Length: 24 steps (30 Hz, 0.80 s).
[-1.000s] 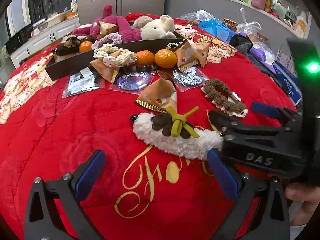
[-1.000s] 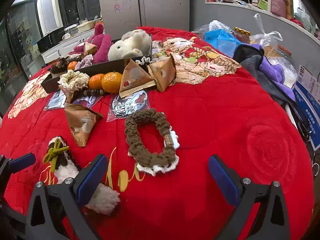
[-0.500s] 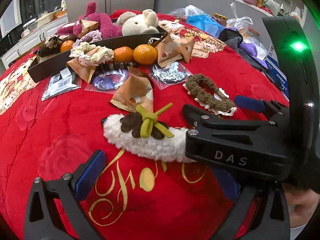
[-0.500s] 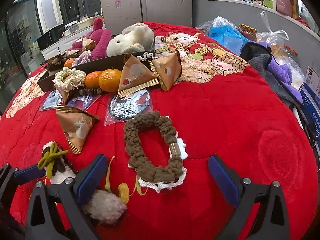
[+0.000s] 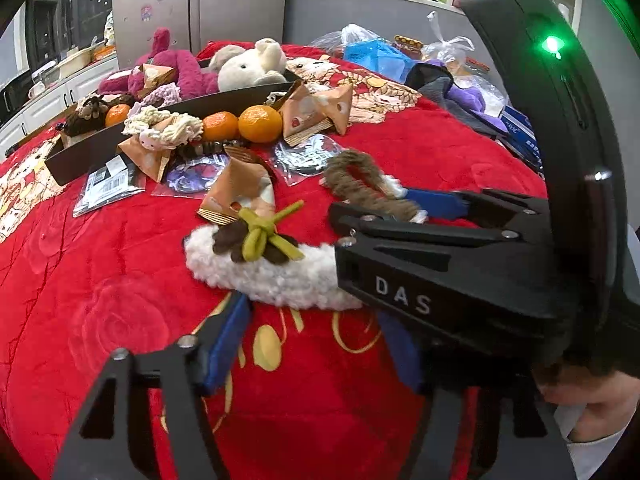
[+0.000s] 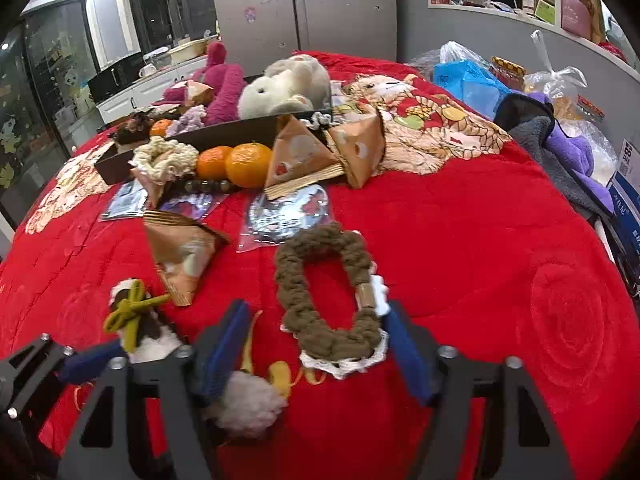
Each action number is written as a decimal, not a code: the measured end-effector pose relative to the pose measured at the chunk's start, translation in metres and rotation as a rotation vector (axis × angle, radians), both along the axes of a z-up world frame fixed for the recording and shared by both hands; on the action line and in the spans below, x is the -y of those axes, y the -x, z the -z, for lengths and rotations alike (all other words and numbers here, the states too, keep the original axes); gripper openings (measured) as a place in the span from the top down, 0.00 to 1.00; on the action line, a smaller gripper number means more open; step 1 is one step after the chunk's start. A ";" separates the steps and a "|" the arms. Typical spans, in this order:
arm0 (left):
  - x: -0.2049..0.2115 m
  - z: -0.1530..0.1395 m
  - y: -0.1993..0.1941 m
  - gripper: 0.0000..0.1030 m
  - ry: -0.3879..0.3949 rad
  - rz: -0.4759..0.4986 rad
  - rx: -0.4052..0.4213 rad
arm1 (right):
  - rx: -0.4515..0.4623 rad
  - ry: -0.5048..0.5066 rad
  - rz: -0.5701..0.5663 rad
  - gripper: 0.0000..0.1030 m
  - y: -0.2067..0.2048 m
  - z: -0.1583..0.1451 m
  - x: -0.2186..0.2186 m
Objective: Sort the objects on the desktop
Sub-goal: 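Close the right tool on the brown knitted hair ring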
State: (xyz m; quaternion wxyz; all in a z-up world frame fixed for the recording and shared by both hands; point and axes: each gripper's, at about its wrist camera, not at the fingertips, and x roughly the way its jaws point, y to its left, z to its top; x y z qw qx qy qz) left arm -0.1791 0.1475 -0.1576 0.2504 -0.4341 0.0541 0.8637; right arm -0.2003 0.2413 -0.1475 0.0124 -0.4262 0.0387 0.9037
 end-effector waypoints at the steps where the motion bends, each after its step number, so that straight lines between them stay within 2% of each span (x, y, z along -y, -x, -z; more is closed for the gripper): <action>1: -0.001 0.000 -0.001 0.60 0.022 -0.014 -0.006 | -0.004 0.005 -0.015 0.52 -0.001 -0.001 0.003; 3: -0.002 0.001 -0.003 0.69 0.061 -0.026 -0.030 | -0.002 0.011 -0.021 0.73 -0.002 -0.001 0.006; 7: 0.005 0.000 -0.002 0.79 0.047 -0.051 -0.025 | -0.005 -0.010 -0.019 0.76 -0.004 -0.001 0.007; 9: 0.006 0.000 -0.003 0.89 0.051 -0.056 -0.029 | -0.010 -0.015 -0.021 0.77 -0.006 -0.001 0.008; 11: 0.008 0.000 -0.003 0.93 0.042 -0.062 -0.026 | -0.014 -0.016 -0.026 0.78 -0.007 -0.002 0.009; 17: 0.011 -0.001 -0.003 0.98 0.031 -0.073 -0.023 | -0.023 -0.015 -0.036 0.78 -0.011 -0.005 0.011; 24: 0.011 -0.002 -0.005 0.98 0.045 -0.071 -0.030 | -0.029 -0.025 -0.044 0.78 -0.014 -0.008 0.014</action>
